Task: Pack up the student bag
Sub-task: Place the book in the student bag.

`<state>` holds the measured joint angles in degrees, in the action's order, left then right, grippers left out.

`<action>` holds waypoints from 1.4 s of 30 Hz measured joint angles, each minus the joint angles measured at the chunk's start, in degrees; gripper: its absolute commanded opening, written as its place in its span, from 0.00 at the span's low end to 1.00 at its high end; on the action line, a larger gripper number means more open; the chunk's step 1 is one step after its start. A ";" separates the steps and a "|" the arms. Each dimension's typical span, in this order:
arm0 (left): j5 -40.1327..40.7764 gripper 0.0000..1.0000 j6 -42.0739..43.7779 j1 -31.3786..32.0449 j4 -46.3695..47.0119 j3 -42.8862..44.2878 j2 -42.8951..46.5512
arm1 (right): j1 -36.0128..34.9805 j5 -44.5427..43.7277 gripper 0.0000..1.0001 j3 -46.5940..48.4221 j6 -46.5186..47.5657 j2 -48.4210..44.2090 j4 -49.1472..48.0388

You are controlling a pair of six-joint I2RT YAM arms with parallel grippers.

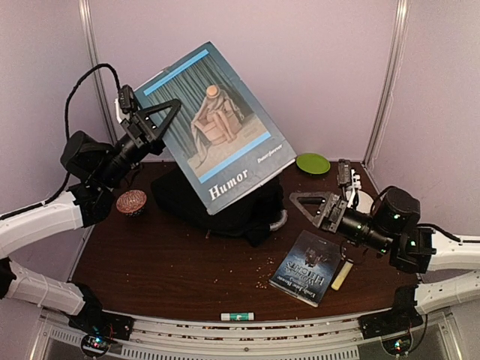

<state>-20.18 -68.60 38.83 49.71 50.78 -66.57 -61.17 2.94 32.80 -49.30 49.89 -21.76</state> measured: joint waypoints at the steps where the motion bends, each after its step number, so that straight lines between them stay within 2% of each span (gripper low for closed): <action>1: 1.64 0.20 0.09 0.98 0.02 0.94 -0.68 | 0.00 -0.48 0.89 -0.39 -0.28 0.00 -0.72; 9: 13.73 0.19 0.17 8.31 1.20 3.37 -6.43 | -0.76 -0.39 0.98 -1.01 -1.53 1.25 -11.28; 13: 17.16 0.19 0.66 10.78 1.20 4.02 -8.87 | -1.88 -0.52 0.98 2.54 -1.55 4.92 -11.47; 19: 19.63 0.18 0.72 12.33 1.46 4.48 -9.70 | -2.12 -1.68 0.96 2.62 -2.34 6.99 -15.80; 32: 24.11 0.17 -0.81 14.25 3.41 4.37 -10.21 | -2.10 0.87 0.68 4.68 -6.75 14.36 -26.71; 39: 24.52 0.21 -1.88 14.93 3.48 3.96 -10.29 | -1.11 3.45 0.58 7.15 -7.37 14.67 -27.26; 42: 24.68 0.23 -2.29 15.04 3.87 3.96 -10.38 | -0.42 4.92 0.50 8.68 -7.65 15.15 -26.47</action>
<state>4.49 -70.89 53.87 53.58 54.74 -76.95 -61.58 7.86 41.47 -56.95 65.04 -48.23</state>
